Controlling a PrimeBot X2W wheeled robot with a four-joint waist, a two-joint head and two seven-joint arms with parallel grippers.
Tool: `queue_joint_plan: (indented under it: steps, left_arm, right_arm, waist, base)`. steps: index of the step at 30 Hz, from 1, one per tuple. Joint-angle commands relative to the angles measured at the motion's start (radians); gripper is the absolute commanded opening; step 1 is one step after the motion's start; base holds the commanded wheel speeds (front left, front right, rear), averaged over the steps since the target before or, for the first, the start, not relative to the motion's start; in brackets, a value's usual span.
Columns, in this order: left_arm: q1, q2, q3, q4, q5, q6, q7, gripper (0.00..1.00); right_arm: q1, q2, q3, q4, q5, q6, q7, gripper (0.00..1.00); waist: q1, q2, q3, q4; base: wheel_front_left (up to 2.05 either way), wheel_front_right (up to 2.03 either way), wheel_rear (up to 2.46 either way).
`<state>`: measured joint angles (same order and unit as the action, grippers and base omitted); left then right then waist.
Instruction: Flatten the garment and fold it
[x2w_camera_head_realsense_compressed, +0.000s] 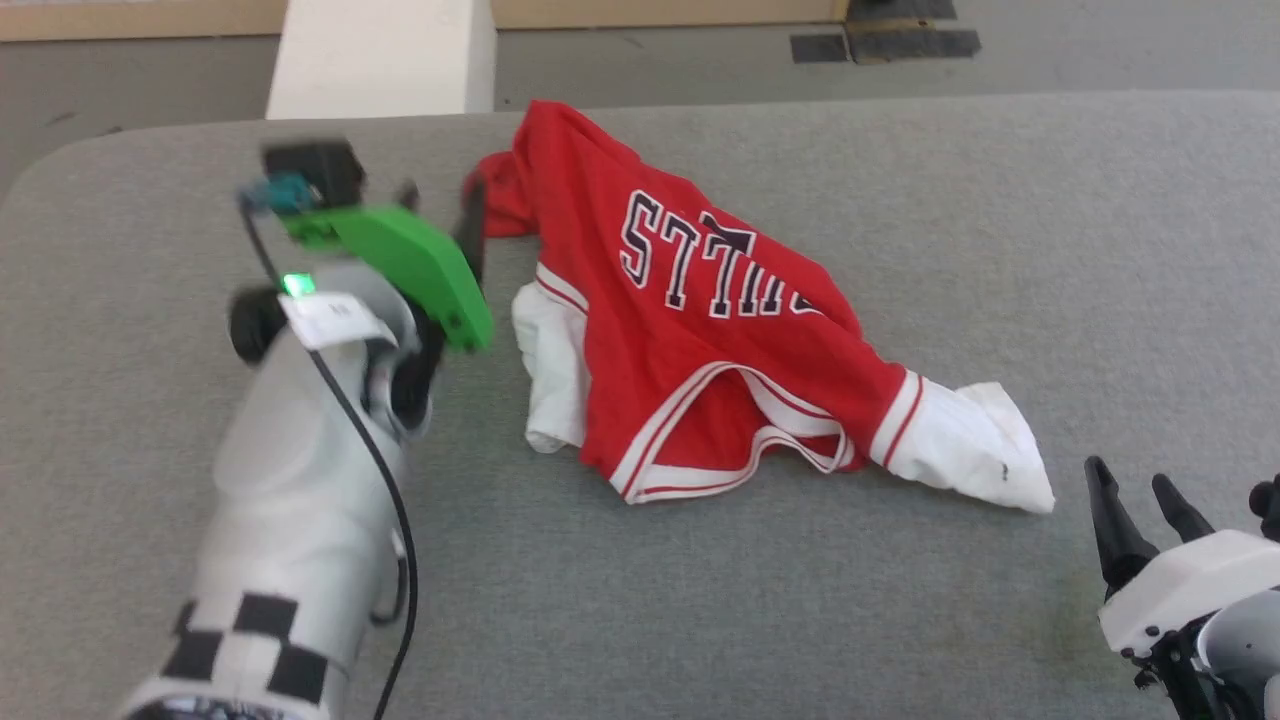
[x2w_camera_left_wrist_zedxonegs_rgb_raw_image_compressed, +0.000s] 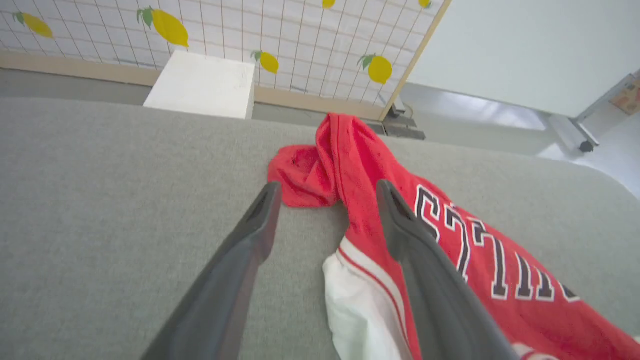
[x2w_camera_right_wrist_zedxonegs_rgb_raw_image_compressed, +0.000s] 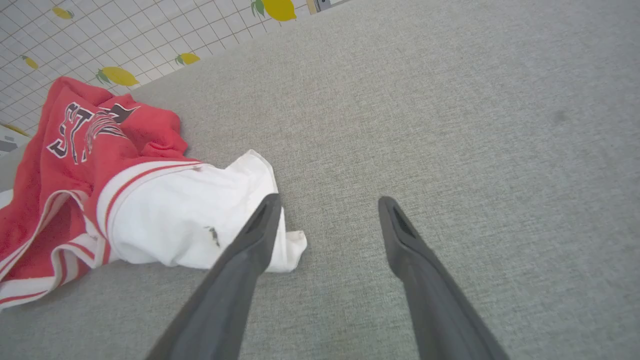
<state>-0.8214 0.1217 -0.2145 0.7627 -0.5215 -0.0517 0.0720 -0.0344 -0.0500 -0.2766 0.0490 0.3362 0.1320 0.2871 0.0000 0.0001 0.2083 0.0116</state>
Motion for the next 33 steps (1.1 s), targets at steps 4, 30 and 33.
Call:
queue_joint_plan:
  steps: [4, 30, 33]
  left_arm:
    - [0.109, 0.001, -0.063, -0.034, -0.009, -0.016, 0.218, 1.00]
    - [0.274, 0.047, -0.137, -0.264, -0.009, 0.054, 0.450, 0.00]
    - [0.272, 0.097, -0.096, -0.327, 0.005, 0.087, 0.404, 0.00]
  right_arm:
    - [0.019, 0.000, -0.001, 0.005, 0.006, -0.001, 0.005, 1.00]
    - [0.008, 0.000, -0.001, 0.012, 0.019, -0.001, -0.014, 1.00]
    - [0.012, 0.000, 0.001, 0.021, 0.018, -0.001, -0.015, 1.00]
  waist:
    - [0.0000, -0.0001, -0.052, 0.068]
    - [0.0000, -0.0001, -0.008, 0.012]
    - [0.0000, -0.0001, -0.027, 0.037]
  base:
    - [0.00, 0.00, 0.00]
    - [0.00, 0.00, 0.00]
    - [0.00, 0.00, 0.00]
